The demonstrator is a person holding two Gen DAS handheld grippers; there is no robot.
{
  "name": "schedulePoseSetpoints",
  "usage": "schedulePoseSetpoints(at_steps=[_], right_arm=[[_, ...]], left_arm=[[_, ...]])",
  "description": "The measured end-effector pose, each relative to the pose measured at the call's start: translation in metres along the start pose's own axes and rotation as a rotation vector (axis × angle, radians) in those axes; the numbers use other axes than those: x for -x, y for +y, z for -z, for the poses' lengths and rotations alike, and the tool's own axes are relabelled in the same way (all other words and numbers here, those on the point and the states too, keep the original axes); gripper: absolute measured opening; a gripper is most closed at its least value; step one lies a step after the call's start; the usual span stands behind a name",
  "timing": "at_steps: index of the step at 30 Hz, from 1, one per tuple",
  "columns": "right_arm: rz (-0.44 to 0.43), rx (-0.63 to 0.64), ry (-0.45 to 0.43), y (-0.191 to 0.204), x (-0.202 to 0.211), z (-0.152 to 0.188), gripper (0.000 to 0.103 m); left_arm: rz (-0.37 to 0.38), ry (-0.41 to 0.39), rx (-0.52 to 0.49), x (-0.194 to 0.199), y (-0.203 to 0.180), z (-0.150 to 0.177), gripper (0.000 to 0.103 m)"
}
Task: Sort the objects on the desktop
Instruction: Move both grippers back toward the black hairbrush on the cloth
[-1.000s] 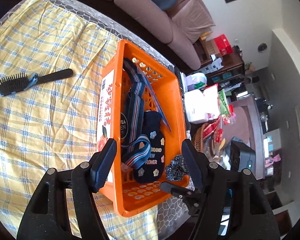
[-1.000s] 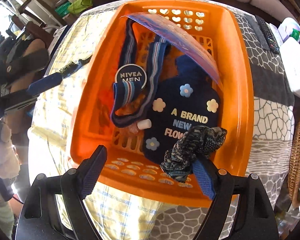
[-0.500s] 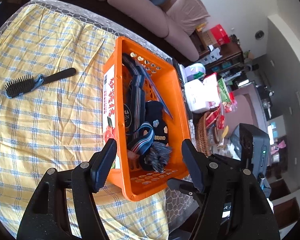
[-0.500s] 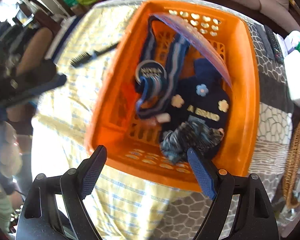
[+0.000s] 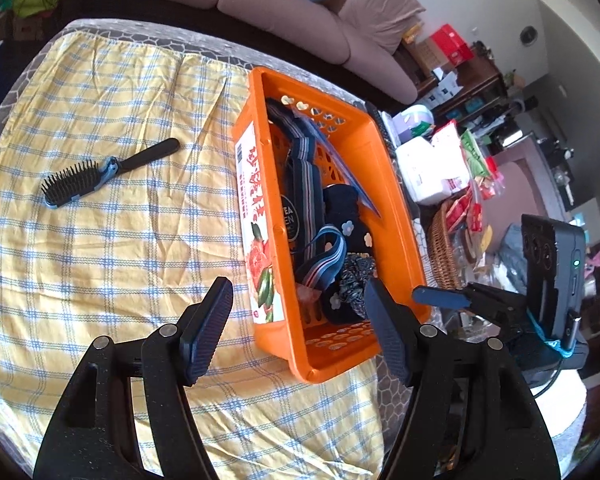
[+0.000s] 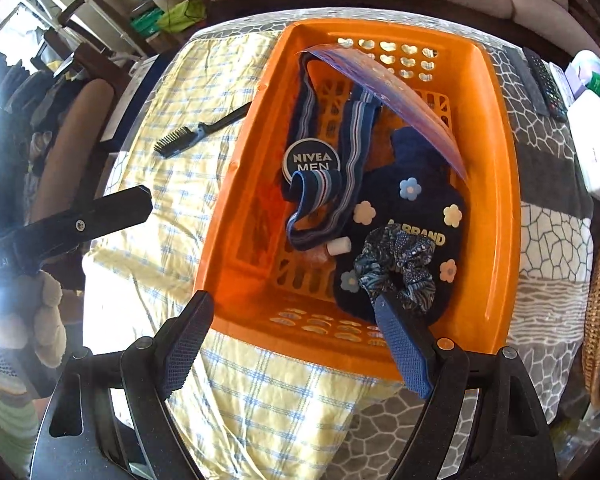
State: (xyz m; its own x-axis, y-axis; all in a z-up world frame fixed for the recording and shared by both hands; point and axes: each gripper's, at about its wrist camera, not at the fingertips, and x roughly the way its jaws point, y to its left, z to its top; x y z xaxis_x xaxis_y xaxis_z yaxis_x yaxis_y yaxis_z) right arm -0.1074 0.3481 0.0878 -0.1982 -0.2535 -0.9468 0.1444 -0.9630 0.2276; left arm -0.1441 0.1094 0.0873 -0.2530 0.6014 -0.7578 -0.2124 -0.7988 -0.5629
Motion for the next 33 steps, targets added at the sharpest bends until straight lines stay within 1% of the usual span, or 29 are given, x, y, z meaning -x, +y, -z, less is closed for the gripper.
schedulePoseSetpoints(at_steps=[1,2,4,7,10,13,16,21,27,33], right_arm=[[0.004,0.002,-0.010,0.002,0.002,0.001,0.085],[0.005,0.003,-0.021,0.004,0.003,0.002,0.085],[0.011,0.005,-0.053,0.009,0.009,0.005,0.085],[0.029,0.017,-0.099,0.021,0.018,0.010,0.085],[0.037,0.026,-0.150,0.034,0.026,0.016,0.085],[0.045,0.035,-0.197,0.047,0.031,0.021,0.086],[0.056,0.061,-0.223,0.063,0.034,0.026,0.089],[0.094,0.112,-0.277,0.093,0.037,0.033,0.092],[0.076,0.142,-0.290,0.121,0.028,0.027,0.093],[0.066,0.171,-0.276,0.142,0.003,0.010,0.094]], left_arm=[[-0.020,-0.007,-0.015,0.004,0.000,0.003,0.077],[-0.041,-0.014,-0.032,0.008,0.001,0.006,0.079],[-0.081,-0.026,-0.066,0.017,0.002,0.012,0.089],[-0.137,-0.048,-0.102,0.032,0.005,0.022,0.096],[-0.155,-0.071,-0.118,0.048,0.010,0.030,0.103],[-0.176,-0.090,-0.142,0.064,0.012,0.038,0.103],[-0.197,-0.113,-0.172,0.078,0.015,0.046,0.103],[-0.235,-0.150,-0.199,0.099,0.024,0.055,0.103],[-0.270,-0.180,-0.173,0.118,0.058,0.058,0.103],[-0.303,-0.183,-0.114,0.122,0.108,0.052,0.103]])
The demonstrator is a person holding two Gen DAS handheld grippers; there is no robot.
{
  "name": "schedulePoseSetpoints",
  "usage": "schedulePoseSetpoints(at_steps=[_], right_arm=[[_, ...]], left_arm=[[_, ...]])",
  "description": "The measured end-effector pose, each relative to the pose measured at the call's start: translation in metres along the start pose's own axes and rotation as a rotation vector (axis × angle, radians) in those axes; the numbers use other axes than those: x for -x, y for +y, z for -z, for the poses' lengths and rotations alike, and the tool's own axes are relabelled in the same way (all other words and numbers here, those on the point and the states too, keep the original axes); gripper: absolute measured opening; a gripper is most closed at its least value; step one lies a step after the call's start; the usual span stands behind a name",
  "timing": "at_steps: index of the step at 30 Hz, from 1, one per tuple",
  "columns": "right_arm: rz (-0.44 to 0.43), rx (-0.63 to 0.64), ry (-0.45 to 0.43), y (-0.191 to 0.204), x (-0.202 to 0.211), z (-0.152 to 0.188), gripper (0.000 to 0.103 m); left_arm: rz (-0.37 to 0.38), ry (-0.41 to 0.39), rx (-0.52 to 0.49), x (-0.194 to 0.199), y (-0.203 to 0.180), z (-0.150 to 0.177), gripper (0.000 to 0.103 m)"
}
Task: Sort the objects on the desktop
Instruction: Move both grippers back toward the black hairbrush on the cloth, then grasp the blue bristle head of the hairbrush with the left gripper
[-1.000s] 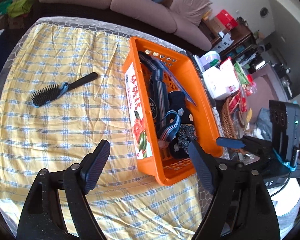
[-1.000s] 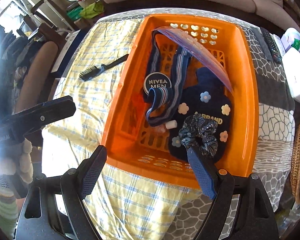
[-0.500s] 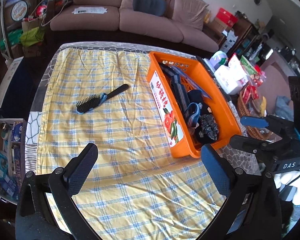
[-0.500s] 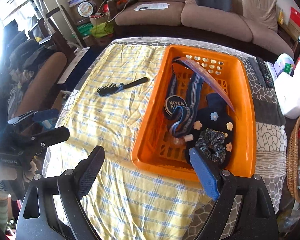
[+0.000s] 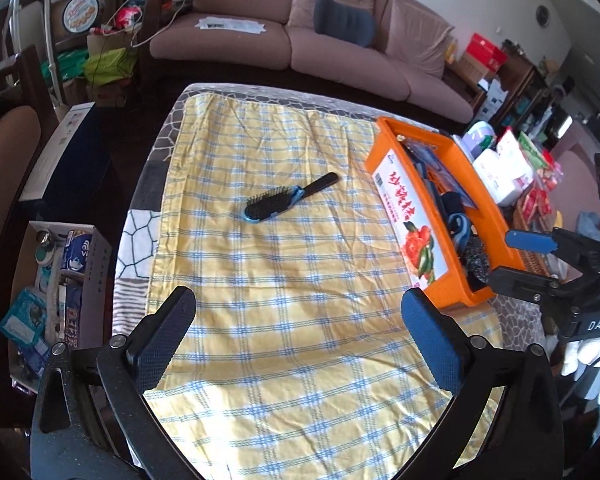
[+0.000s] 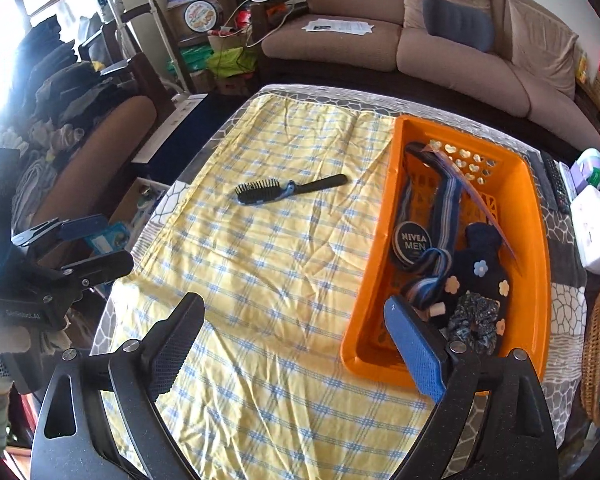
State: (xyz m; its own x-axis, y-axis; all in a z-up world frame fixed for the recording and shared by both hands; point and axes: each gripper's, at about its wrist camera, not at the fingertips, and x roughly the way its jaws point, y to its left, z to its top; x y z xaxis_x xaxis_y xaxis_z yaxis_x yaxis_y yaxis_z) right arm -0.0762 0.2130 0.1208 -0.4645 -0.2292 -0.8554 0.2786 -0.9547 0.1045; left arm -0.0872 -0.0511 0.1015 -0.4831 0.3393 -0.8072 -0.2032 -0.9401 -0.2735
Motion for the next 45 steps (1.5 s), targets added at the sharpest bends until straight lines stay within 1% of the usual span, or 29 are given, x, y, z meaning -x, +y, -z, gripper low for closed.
schedulePoseSetpoints(at_steps=[3,8,12,14,16,17,19,20,23,26,27,28,29,31,36,37,39,41,42,43,45], right_arm=[[-0.012,0.012,0.017,0.008,-0.019,-0.007,0.094],[-0.063,0.018,0.027,0.016,-0.049,-0.026,0.094],[-0.100,-0.002,0.047,0.018,-0.080,-0.047,0.094],[-0.131,-0.031,0.054,0.015,-0.095,-0.059,0.094],[-0.175,-0.064,0.066,0.012,-0.110,-0.070,0.094],[-0.202,-0.077,0.079,0.011,-0.118,-0.076,0.094],[-0.235,-0.098,0.086,0.010,-0.130,-0.084,0.094],[-0.246,-0.110,0.087,0.008,-0.135,-0.088,0.094],[-0.281,-0.160,0.087,0.000,-0.151,-0.098,0.094],[-0.285,-0.193,0.094,-0.006,-0.168,-0.104,0.094],[-0.281,-0.199,0.099,-0.008,-0.173,-0.104,0.094],[-0.278,-0.205,0.103,-0.010,-0.177,-0.104,0.094],[-0.273,-0.213,0.109,-0.011,-0.182,-0.103,0.094],[-0.256,-0.222,0.117,-0.016,-0.189,-0.100,0.094],[-0.259,-0.263,0.115,-0.027,-0.202,-0.097,0.094],[-0.262,-0.273,0.110,-0.029,-0.203,-0.097,0.094],[-0.268,-0.292,0.105,-0.033,-0.206,-0.098,0.094],[-0.285,-0.316,0.100,-0.035,-0.209,-0.097,0.094],[-0.299,-0.330,0.097,-0.036,-0.209,-0.096,0.095],[-0.310,-0.345,0.097,-0.037,-0.211,-0.094,0.095],[-0.327,-0.373,0.096,-0.039,-0.212,-0.092,0.095]], left_arm=[[-0.009,0.015,0.032,-0.014,0.024,-0.001,0.103],[-0.024,0.057,0.077,-0.047,0.057,-0.004,0.103],[-0.005,0.083,0.092,-0.076,0.076,-0.008,0.103],[0.020,0.072,0.068,-0.087,0.078,-0.011,0.103],[0.074,0.031,0.021,-0.094,0.074,-0.013,0.103],[0.083,0.008,-0.008,-0.098,0.071,-0.015,0.103],[0.064,-0.007,-0.063,-0.107,0.065,-0.020,0.103],[0.064,-0.002,-0.081,-0.114,0.063,-0.023,0.103],[0.068,0.012,-0.110,-0.132,0.060,-0.035,0.103],[0.066,0.033,-0.146,-0.150,0.053,-0.048,0.100],[0.059,0.044,-0.166,-0.157,0.051,-0.051,0.095],[0.060,0.057,-0.191,-0.165,0.048,-0.054,0.087],[0.056,0.068,-0.216,-0.172,0.044,-0.056,0.085],[0.054,0.097,-0.247,-0.186,0.039,-0.058,0.074],[0.058,0.128,-0.266,-0.207,0.036,-0.061,0.071],[0.059,0.133,-0.270,-0.211,0.035,-0.063,0.067],[0.064,0.139,-0.280,-0.215,0.034,-0.065,0.065],[0.072,0.142,-0.283,-0.218,0.032,-0.067,0.060],[0.082,0.147,-0.280,-0.218,0.033,-0.068,0.046],[0.096,0.156,-0.266,-0.218,0.035,-0.070,0.039],[0.128,0.165,-0.229,-0.216,0.039,-0.071,0.035]])
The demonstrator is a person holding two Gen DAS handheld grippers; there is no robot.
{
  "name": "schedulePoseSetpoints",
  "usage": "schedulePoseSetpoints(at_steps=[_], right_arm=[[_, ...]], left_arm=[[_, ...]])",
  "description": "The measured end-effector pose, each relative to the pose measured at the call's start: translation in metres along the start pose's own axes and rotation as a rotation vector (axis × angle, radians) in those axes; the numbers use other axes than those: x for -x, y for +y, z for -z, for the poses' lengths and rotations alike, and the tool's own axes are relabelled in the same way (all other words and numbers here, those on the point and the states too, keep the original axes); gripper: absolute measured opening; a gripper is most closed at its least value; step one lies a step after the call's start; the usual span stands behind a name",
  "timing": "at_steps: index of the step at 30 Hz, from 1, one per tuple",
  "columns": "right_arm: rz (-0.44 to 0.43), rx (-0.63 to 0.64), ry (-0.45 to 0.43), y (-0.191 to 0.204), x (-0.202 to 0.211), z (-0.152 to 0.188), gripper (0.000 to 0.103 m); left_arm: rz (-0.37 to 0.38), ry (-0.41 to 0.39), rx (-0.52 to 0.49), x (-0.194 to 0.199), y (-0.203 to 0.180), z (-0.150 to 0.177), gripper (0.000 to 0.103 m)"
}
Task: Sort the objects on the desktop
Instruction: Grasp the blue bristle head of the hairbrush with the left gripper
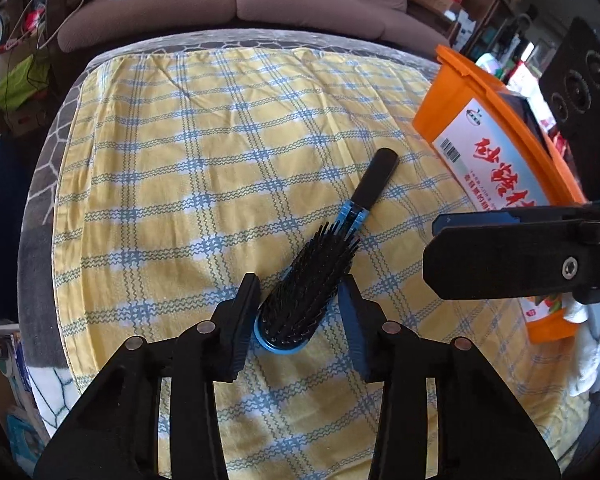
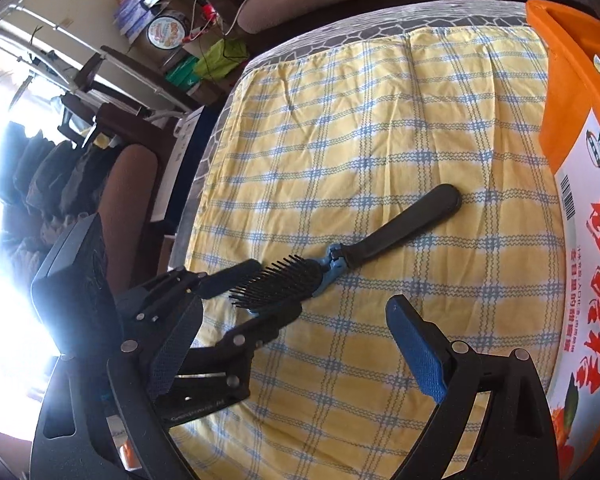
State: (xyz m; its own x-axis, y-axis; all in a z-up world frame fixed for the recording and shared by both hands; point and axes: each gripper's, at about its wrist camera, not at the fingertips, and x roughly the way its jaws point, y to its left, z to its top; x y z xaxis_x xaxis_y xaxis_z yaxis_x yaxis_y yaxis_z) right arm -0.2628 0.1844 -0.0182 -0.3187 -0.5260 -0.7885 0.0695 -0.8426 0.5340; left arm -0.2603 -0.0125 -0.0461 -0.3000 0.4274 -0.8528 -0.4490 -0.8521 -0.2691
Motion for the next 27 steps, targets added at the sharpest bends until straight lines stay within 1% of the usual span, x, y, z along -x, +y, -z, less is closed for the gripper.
schedulePoseSetpoints(at_steps=[1,3,5,7,9,12,13,16,19,22,25,27], right_arm=[[-0.011,-0.017,-0.004,-0.002,0.000,0.000,0.095],[-0.051,-0.068,-0.017,-0.007,0.001,0.001,0.095],[-0.112,-0.139,-0.030,-0.013,0.000,0.002,0.096],[-0.166,-0.198,-0.032,-0.018,-0.004,0.003,0.096],[-0.183,-0.230,-0.027,-0.018,-0.010,0.004,0.096],[-0.206,-0.264,-0.018,-0.017,-0.021,0.004,0.096],[-0.218,-0.278,-0.012,-0.017,-0.025,0.005,0.096],[-0.234,-0.293,0.003,-0.012,-0.036,0.004,0.097],[-0.249,-0.291,0.012,-0.005,-0.044,0.002,0.097],[-0.276,-0.313,0.007,-0.003,-0.048,0.001,0.098],[-0.328,-0.359,0.001,-0.008,-0.049,0.005,0.098],[-0.345,-0.375,-0.001,-0.011,-0.049,0.007,0.098]], left_arm=[[0.013,-0.003,0.012,0.002,0.002,0.001,0.030],[0.027,-0.023,0.041,0.009,0.005,0.004,0.027],[0.061,-0.028,0.068,0.015,0.008,0.010,0.026],[0.081,-0.021,0.079,0.018,0.009,0.017,0.025],[0.106,-0.015,0.101,0.021,0.011,0.024,0.023],[0.180,-0.014,0.166,0.026,0.018,0.031,0.022],[0.191,-0.015,0.172,0.027,0.020,0.033,0.021],[0.195,-0.015,0.156,0.028,0.018,0.038,0.022],[0.183,-0.022,0.153,0.028,0.014,0.039,0.023],[0.198,-0.025,0.172,0.023,0.013,0.042,0.026],[0.213,-0.030,0.191,0.021,0.016,0.045,0.027],[0.216,-0.030,0.190,0.022,0.015,0.045,0.027]])
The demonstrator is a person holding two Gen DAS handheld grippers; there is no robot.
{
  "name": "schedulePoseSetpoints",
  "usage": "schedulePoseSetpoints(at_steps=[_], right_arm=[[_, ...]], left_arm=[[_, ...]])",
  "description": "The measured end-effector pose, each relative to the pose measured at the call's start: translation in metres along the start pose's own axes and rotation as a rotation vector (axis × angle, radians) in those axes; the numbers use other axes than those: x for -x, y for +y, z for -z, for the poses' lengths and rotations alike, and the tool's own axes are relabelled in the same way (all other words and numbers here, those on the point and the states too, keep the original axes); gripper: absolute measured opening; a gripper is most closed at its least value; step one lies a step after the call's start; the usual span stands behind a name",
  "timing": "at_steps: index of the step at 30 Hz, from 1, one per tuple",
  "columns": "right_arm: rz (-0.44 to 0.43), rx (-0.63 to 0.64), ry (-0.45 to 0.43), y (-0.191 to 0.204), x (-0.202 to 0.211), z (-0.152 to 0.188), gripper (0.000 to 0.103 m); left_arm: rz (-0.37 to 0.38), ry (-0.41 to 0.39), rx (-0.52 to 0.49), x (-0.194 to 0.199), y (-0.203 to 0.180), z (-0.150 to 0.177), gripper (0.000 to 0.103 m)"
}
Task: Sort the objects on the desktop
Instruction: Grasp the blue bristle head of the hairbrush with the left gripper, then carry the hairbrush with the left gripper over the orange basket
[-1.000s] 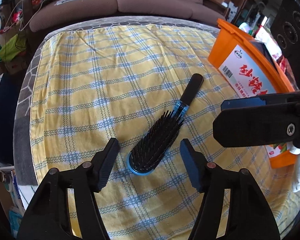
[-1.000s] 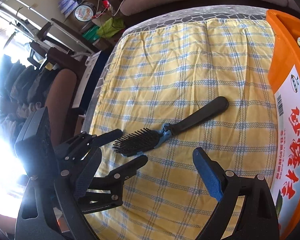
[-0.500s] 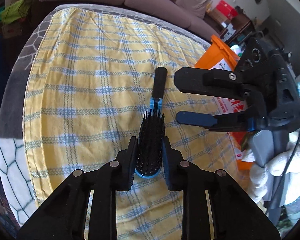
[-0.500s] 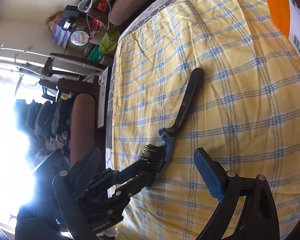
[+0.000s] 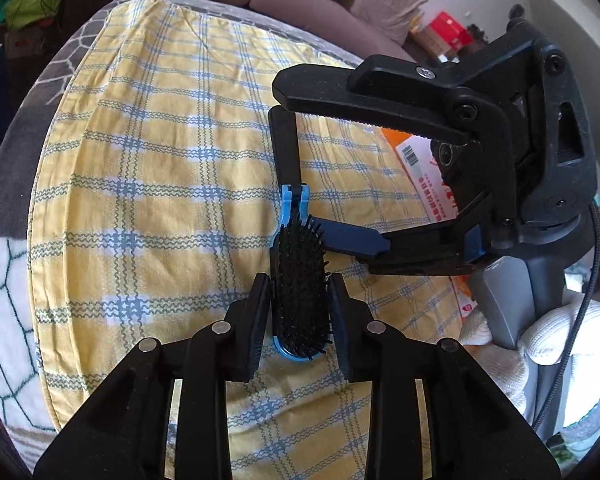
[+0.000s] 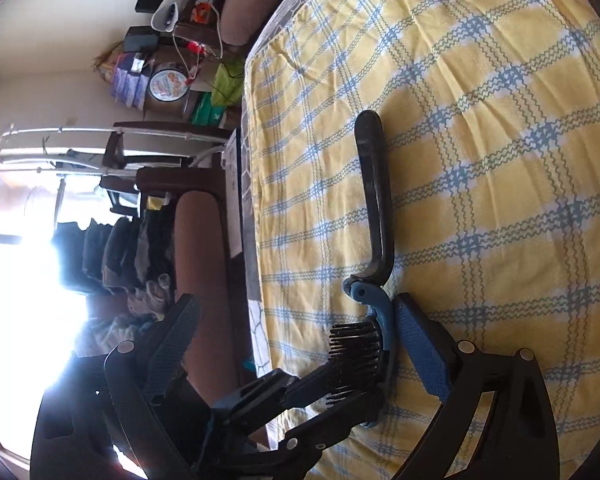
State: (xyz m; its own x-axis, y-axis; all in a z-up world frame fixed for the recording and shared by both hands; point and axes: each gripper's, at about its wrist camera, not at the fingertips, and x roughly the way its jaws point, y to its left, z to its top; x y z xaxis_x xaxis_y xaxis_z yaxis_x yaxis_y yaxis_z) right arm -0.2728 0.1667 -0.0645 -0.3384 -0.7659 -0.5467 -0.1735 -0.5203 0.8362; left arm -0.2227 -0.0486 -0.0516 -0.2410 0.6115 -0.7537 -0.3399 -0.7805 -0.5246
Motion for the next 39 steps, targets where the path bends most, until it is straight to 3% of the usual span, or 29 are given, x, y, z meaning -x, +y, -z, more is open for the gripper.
schedulePoseSetpoints(at_steps=[13,25,31,39], right_arm=[[-0.085,0.006,0.040,0.019,0.019,0.025,0.098],[-0.112,0.098,-0.020,0.057,0.119,0.046,0.098],[-0.086,0.127,-0.085,0.060,0.184,0.051,0.098],[-0.036,0.072,-0.142,0.011,0.265,0.046,0.098]], left_arm=[[0.002,-0.053,-0.040,0.042,-0.041,0.004,0.027],[-0.018,-0.087,-0.172,0.077,-0.155,-0.008,0.027],[0.018,-0.066,-0.200,0.058,-0.218,-0.008,0.027],[0.038,0.009,-0.266,0.003,-0.297,-0.005,0.027]])
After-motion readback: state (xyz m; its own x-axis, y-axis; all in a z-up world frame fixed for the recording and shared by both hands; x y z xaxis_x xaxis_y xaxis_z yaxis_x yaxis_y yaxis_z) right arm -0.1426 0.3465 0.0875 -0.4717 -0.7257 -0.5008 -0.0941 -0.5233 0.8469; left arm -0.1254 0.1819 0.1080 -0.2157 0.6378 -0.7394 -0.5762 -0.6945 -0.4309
